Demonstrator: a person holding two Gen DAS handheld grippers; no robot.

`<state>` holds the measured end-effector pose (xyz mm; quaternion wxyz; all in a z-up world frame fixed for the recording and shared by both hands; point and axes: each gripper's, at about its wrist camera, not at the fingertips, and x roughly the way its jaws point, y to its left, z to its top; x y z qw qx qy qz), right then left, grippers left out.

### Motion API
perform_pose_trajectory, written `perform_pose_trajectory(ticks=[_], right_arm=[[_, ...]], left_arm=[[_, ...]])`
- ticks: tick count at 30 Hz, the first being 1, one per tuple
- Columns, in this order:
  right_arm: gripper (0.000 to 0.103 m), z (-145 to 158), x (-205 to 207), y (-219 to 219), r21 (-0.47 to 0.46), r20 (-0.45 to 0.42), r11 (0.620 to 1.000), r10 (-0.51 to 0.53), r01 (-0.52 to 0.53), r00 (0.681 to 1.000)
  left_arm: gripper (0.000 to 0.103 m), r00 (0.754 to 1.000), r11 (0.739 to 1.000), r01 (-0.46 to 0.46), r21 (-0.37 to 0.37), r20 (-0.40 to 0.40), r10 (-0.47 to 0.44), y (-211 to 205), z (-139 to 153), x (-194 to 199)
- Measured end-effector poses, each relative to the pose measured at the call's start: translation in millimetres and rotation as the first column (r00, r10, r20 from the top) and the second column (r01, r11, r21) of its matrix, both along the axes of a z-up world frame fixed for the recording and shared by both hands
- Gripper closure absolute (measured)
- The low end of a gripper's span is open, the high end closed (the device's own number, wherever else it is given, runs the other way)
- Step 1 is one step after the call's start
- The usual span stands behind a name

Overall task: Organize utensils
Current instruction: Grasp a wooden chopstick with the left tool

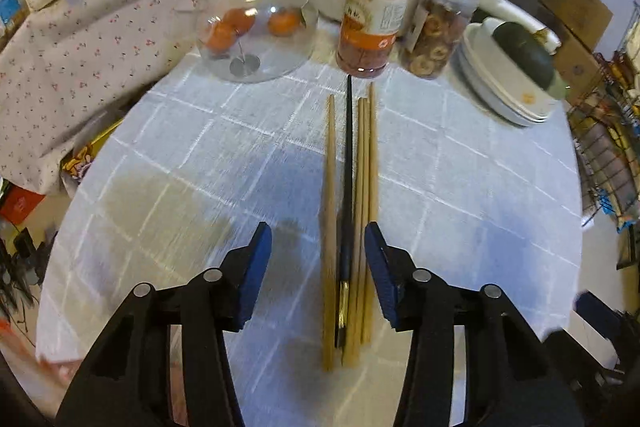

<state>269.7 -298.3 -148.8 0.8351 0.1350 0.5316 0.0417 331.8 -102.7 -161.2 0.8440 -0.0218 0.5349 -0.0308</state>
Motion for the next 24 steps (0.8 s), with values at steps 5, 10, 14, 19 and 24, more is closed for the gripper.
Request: perform_pose_trajectory(ticks=[5,10,14,19,24], right_arm=[[0.019,3.5,0.9,-0.8,-0.021,0.025,1.0,0.011,-0.011,1.0],[0.019,4.6,0.9,1.4,-0.019,0.033,1.0,0.017,-0.016,0.999],[0.019,6.0,1.2,4.9,-0.032,0.039,0.999,0.025,-0.024,0.999],[0.019,6.3,0.9,2.8,-0.019,0.043,1.0,0.017,-0.016,0.999],[0.019,5.5,-0.3,1.2,-0.008,0.037,1.0,0.008,-0.008,0.999]], left_arm=[[0.065,0.999,0.998,-0.03,-0.051,-0.023,0.029,6.1,-18.9,19.8],[0.072,0.998,0.997,-0.038,-0.063,-0.048,0.035,7.4,-34.1,29.2],[0.081,0.999,0.998,-0.017,-0.055,-0.051,0.014,2.4,-41.0,27.5],[0.098,0.999,0.999,0.024,-0.042,-0.047,-0.026,-2.5,-41.1,23.8],[0.098,0.998,0.999,0.052,-0.005,-0.029,-0.052,-7.2,-41.3,18.1]])
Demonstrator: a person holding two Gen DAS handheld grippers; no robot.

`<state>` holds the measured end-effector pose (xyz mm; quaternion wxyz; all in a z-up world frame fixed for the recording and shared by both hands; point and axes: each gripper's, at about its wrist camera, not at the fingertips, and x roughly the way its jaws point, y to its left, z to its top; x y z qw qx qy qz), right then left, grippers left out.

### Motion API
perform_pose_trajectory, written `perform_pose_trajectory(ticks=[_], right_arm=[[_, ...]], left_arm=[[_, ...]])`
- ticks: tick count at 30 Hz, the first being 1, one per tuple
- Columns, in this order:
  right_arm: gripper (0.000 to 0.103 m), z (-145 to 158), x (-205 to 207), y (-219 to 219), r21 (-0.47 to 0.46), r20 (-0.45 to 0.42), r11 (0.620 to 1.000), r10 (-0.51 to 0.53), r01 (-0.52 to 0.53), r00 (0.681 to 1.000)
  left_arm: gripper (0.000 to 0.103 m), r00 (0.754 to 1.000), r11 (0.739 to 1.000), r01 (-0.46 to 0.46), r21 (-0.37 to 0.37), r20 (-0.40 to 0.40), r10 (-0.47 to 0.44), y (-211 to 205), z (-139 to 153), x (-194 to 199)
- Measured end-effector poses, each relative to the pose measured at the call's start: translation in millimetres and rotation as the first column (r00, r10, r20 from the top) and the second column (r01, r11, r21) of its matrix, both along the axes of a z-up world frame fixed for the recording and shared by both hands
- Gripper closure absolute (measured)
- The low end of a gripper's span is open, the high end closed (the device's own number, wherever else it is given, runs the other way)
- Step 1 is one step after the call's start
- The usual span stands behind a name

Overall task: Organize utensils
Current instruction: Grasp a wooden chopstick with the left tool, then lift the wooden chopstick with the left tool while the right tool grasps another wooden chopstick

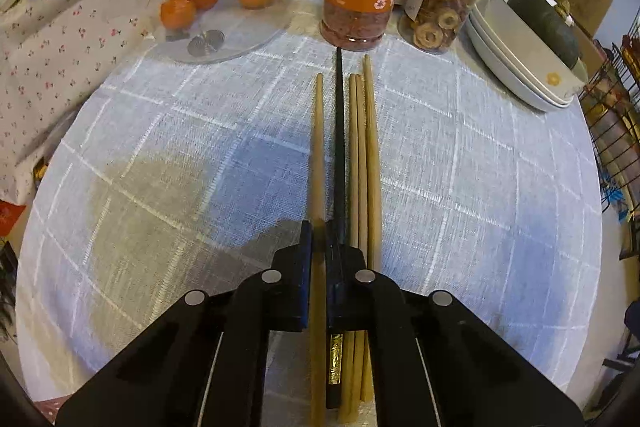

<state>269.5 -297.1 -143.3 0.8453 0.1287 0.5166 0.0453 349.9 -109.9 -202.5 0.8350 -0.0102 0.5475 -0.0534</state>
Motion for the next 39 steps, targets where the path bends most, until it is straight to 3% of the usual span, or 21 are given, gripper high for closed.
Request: perform_pose_trajectory(ticks=[7,11,20,32,39], right_arm=[[0.019,0.7,0.4,-2.8,0.015,-0.001,1.0,-0.009,0.009,1.0],[0.019,-1.4,0.5,-2.2,0.025,-0.012,1.0,-0.007,0.007,1.0],[0.019,-3.4,1.4,-6.4,0.031,-0.017,0.999,-0.016,0.016,1.0],[0.019,-14.0,8.9,-10.5,0.058,-0.047,0.997,-0.039,0.042,0.998],[0.021,-30.9,23.4,-3.6,0.096,-0.081,0.995,-0.033,0.04,0.996]], left_arm=[[0.097,1.0,1.0,0.01,0.014,0.004,-0.01,-6.2,-2.7,4.2],[0.092,1.0,1.0,0.002,0.017,-0.016,-0.001,-3.0,-8.9,7.1],[0.097,1.0,0.999,0.004,0.044,-0.005,-0.004,-6.2,-0.8,-0.8],[0.097,0.993,0.995,0.013,0.102,0.115,-0.025,-11.2,62.2,-36.9],[0.096,0.973,0.995,0.086,0.057,0.209,-0.096,-14.1,105.4,-73.4]])
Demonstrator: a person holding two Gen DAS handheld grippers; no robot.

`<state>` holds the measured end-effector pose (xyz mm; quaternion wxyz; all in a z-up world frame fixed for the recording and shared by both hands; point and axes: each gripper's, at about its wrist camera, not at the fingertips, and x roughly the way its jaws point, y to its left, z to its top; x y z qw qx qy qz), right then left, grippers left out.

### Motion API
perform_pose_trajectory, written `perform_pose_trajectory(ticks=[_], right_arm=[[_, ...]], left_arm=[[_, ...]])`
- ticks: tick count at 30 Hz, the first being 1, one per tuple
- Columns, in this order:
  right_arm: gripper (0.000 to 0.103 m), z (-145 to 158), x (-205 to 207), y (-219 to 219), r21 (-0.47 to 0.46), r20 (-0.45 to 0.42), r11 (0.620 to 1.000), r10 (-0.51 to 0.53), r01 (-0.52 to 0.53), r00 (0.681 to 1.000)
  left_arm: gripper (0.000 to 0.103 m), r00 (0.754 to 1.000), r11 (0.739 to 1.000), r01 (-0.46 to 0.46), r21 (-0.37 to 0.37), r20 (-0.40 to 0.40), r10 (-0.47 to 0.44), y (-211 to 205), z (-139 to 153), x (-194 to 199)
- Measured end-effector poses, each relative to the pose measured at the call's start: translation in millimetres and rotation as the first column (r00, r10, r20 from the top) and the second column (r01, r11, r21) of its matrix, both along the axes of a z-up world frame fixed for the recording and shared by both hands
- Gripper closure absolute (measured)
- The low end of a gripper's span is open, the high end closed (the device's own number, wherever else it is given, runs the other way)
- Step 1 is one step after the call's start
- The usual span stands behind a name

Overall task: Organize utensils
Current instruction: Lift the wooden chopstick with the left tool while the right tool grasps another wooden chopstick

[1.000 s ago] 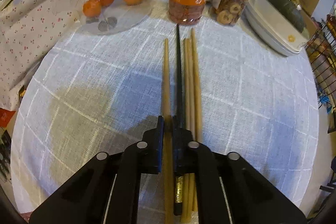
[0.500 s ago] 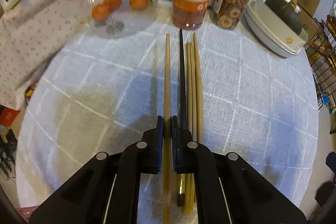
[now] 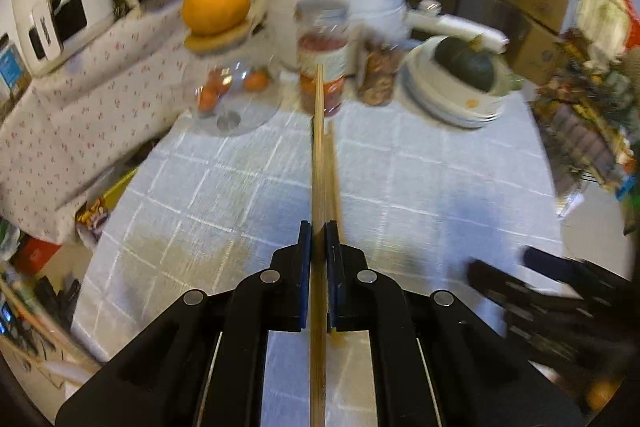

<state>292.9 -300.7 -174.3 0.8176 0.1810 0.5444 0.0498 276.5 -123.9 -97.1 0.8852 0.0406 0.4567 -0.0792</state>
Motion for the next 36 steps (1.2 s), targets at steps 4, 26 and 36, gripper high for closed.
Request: perform_pose_trajectory(ticks=[4,26,36], right_arm=[[0.031,-15.5,14.7,11.6,0.029,-0.027,0.999,0.015,-0.014,1.0],[0.085,-57.6,83.2,86.5,0.069,-0.029,0.991,0.114,-0.112,0.993],[0.095,-55.1,85.6,100.9,-0.006,-0.022,0.984,0.18,-0.181,0.983]], left_arm=[[0.096,0.999,0.999,0.028,-0.022,0.042,-0.027,5.2,21.8,-20.6],[0.096,0.998,0.975,0.05,-0.218,0.053,-0.04,65.9,59.2,-36.9],[0.096,0.998,0.977,0.056,-0.205,0.043,-0.049,57.3,54.8,-33.9]])
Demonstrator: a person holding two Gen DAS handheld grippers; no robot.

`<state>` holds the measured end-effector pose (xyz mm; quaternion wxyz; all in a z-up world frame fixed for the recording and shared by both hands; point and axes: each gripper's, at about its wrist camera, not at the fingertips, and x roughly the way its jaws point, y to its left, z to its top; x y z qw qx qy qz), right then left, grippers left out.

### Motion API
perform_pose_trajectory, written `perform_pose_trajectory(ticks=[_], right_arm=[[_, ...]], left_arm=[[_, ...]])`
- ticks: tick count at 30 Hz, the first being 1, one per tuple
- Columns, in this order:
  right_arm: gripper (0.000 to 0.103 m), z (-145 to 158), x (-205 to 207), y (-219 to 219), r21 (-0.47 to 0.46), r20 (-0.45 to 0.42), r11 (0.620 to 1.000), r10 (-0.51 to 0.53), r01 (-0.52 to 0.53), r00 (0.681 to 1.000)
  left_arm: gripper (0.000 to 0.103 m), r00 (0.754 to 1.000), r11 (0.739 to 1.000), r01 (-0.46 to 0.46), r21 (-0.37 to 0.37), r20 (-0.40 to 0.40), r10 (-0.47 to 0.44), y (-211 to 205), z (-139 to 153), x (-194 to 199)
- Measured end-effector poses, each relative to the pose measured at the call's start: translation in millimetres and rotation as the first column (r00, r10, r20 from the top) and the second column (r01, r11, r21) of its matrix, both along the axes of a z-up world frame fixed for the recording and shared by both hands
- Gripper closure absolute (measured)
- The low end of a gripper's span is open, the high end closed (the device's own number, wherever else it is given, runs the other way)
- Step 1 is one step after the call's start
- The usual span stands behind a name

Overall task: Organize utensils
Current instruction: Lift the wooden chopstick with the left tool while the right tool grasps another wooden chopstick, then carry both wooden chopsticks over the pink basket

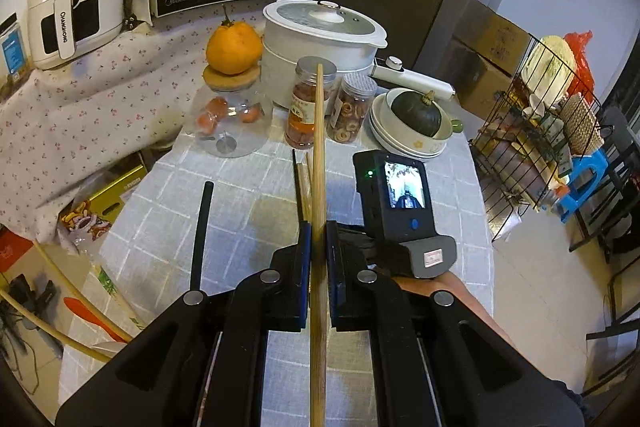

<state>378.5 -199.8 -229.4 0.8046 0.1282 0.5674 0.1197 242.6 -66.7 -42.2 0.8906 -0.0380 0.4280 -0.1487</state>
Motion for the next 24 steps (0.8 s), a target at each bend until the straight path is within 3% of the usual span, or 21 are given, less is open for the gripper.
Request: perform_pose_trajectory(ticks=[5,12,24], right_arm=[[0.095,13.1,-11.3,-4.5,0.023,0.057,1.0,-0.014,0.013,0.998],[0.095,61.3,-40.0,-12.7,0.095,0.156,0.995,-0.029,0.014,0.987],[0.095,161.4,-123.9,12.3,0.13,0.374,0.985,0.058,-0.114,0.926]], left_arm=[[0.096,1.0,1.0,-0.006,0.005,0.004,0.005,0.5,2.5,-1.5],[0.096,1.0,1.0,-0.01,-0.006,0.027,0.01,2.7,14.5,-8.6],[0.096,0.993,0.996,-0.065,-0.056,0.093,0.07,33.3,46.5,-34.0]])
